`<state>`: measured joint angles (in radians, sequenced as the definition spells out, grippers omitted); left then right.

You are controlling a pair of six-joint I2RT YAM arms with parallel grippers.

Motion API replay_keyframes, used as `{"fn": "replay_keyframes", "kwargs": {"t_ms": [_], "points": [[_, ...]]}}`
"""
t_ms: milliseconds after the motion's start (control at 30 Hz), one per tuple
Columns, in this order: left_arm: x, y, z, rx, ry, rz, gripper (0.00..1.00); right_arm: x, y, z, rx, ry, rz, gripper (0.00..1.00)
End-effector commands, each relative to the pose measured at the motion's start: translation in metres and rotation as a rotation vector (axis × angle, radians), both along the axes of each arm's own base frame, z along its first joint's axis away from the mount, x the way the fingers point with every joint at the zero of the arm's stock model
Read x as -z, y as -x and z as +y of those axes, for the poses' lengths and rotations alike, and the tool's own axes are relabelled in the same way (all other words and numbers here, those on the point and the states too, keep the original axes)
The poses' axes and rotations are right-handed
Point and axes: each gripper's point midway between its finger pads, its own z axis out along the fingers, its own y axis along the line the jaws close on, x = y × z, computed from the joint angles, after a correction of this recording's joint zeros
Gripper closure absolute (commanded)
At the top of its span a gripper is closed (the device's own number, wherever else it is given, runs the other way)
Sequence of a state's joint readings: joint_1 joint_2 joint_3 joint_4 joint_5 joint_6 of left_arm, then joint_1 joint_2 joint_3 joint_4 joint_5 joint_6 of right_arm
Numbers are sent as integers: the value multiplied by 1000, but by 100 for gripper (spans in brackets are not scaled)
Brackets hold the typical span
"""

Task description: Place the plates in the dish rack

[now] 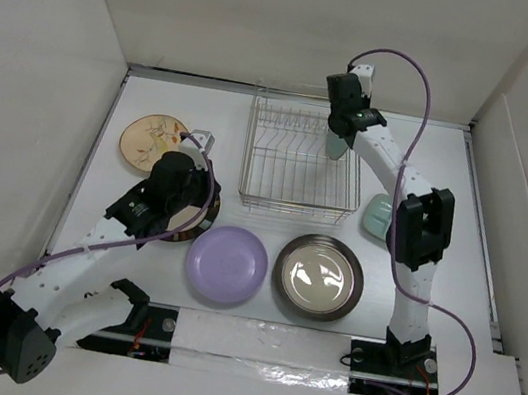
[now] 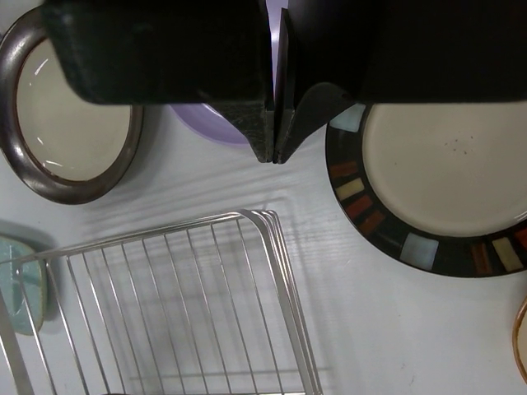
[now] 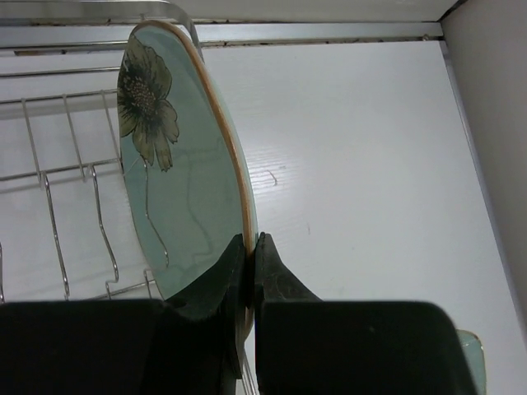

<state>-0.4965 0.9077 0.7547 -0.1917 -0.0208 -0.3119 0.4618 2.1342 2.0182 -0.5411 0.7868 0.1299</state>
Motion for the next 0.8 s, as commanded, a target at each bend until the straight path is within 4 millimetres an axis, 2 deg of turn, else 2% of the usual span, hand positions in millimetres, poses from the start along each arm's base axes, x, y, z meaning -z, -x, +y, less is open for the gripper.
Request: {"fn": "replay_keyframes", "kwargs": {"t_ms": [0, 33, 100, 133, 200, 233, 267, 300, 333, 400, 433, 467, 533, 567, 633, 667, 700, 733, 767], "points": [[-18, -7, -9, 16, 30, -32, 100, -33, -20, 6, -28, -141, -138, 100], [-17, -5, -14, 46, 41, -21, 100, -38, -27, -5, -22, -148, -153, 100], [-18, -6, -16, 52, 46, -23, 100, -58, -38, -9, -41, -180, -190, 100], [-18, -6, -16, 50, 47, -25, 100, -55, -42, -8, -61, -194, -178, 100], [-18, -7, -16, 48, 46, -22, 100, -69, -48, -14, -69, -214, -207, 99], [-17, -8, -16, 48, 44, -19, 100, -70, -47, -9, -98, -231, -197, 94], [-16, -7, -16, 48, 42, -15, 100, -74, -47, -12, -99, -243, -201, 88], [-16, -8, -16, 48, 42, -15, 100, -76, -46, -10, -110, -255, -200, 70], [-16, -8, -17, 49, 44, -14, 100, -71, -46, -8, -136, -286, -188, 62], [-16, -7, -17, 52, 44, -14, 100, -84, -40, -8, -161, -326, -210, 46], [-17, -7, -17, 54, 45, -17, 100, -83, -39, -11, -162, -352, -214, 41], [-19, -7, -17, 56, 48, -22, 100, -98, -33, -4, -204, -386, -233, 38], [-21, -5, -17, 59, 52, -29, 100, -110, -31, -12, -210, -431, -249, 31], [-23, -4, -17, 59, 55, -36, 100, -118, -27, -7, -241, -454, -255, 29], [-28, -2, -16, 62, 62, -51, 100, -145, -17, -21, -239, -487, -307, 27], [-30, -1, -16, 65, 66, -56, 100, -134, -11, -26, -232, -503, -288, 27], [-31, 0, -15, 66, 69, -60, 100, -158, 8, -37, -229, -526, -341, 31], [-36, 3, -15, 72, 79, -75, 100, -171, 12, -56, -194, -571, -423, 40], [-40, 4, -15, 74, 86, -87, 100, -168, 22, -67, -179, -609, -450, 56]]}}
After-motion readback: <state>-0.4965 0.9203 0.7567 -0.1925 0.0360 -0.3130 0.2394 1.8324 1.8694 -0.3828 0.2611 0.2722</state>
